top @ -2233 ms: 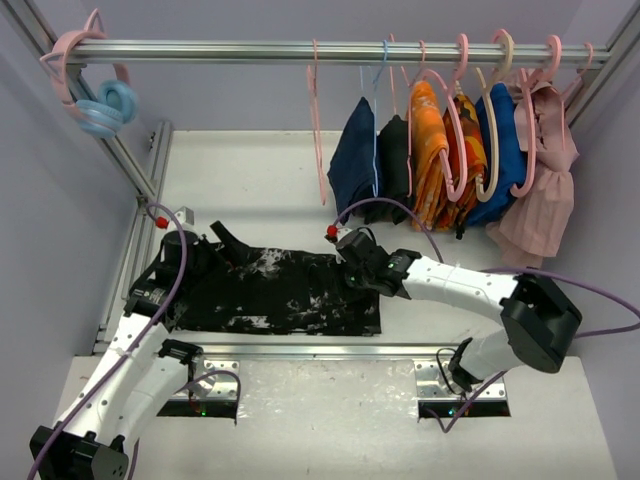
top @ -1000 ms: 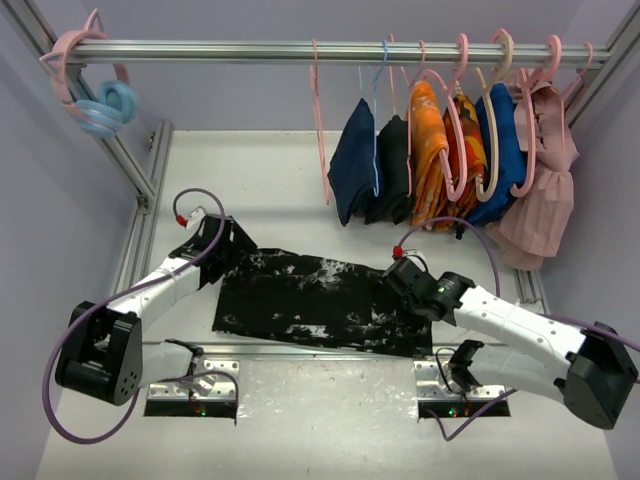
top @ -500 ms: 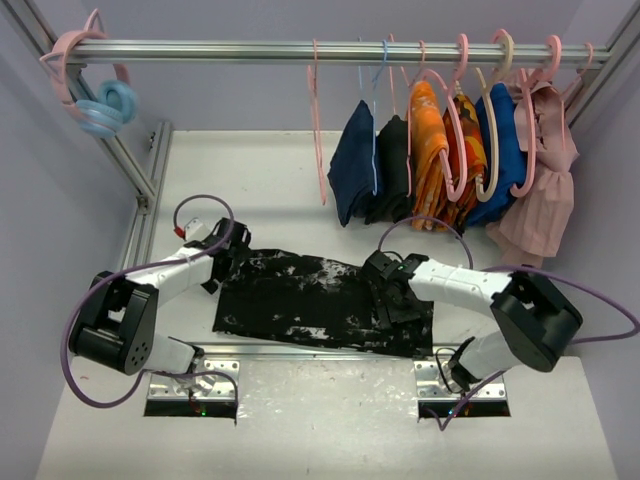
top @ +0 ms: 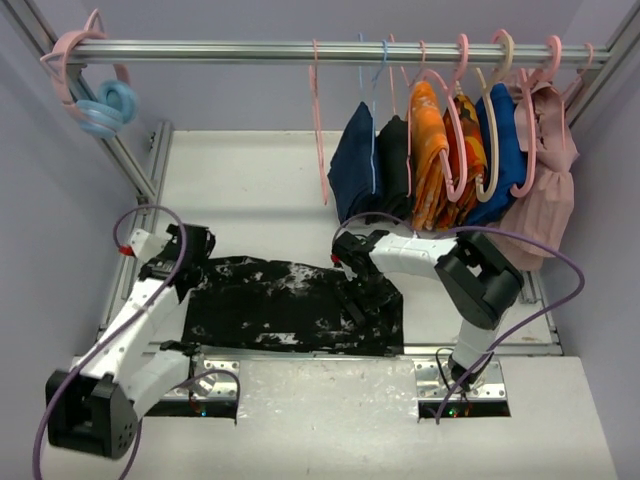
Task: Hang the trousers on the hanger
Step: Fold the trousers at the center of the board.
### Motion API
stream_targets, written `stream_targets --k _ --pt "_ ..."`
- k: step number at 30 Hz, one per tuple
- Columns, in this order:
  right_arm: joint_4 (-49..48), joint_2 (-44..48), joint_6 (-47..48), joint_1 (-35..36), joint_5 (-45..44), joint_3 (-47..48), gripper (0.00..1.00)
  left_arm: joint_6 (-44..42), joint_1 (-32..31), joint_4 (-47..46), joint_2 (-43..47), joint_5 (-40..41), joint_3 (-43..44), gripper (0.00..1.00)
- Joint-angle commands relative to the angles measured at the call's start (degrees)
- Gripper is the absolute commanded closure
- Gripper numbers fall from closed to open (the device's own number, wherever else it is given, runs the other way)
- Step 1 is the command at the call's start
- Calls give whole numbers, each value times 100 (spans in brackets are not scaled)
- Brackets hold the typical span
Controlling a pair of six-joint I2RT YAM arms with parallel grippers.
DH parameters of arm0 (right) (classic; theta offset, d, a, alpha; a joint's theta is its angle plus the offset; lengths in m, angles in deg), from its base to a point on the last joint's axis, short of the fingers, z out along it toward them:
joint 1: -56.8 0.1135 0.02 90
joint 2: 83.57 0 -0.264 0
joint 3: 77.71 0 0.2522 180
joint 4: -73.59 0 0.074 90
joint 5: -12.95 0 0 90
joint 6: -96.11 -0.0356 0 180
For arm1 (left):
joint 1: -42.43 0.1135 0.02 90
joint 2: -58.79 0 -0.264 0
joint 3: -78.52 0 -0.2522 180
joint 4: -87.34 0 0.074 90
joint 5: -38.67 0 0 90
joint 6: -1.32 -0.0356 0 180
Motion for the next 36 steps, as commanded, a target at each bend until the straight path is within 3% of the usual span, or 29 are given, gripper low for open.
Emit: stream_targets --k 1,4,7,8,10,13,15,20,23,30,34,36 --pt "-1618 -165 413 135 -95 380 20 -910 8 -856 956 -515 -293 0" --pt "-1238 593 -124 143 -805 106 20 -1541 -7 -2366 1282 -1427 -932 0" --pt "-1270 1644 -731 123 -1225 -765 16 -1669 -232 -3107 618 -2180 -1383 0" --pt "-1309 1662 -814 98 -1251 -973 16 -1665 -243 -3109 595 -2137 -1377 0" --pt "-1344 2152 -1012 11 -1365 -1501 14 -1450 -708 -3021 -444 -1931 -1021 0" --pt "-1345 2501 -1047 -90 -1438 -1857 10 -1291 -886 -2868 -1230 -1931 -724 0" --pt "-1375 2789 -923 -86 -1060 -1859 10 -1213 -963 -2786 -1970 -1892 -428 0" --pt "-1766 3714 -815 262 -387 -1467 10 -1029 -1012 -2525 -2680 -1619 -141 0" --pt "-2043 4053 -784 536 -301 -1228 12 -700 -1007 -2173 -2518 -1209 -169 0" --pt "-2944 3662 -731 847 596 -1004 15 307 -983 -1115 -1680 -253 -53 0" --pt "-3472 2769 -959 971 474 -1009 33 310 -936 -1215 -1595 -140 115 0" --pt "-3718 2284 -1152 975 290 -1152 36 130 -808 -1331 -1659 -124 205 1"
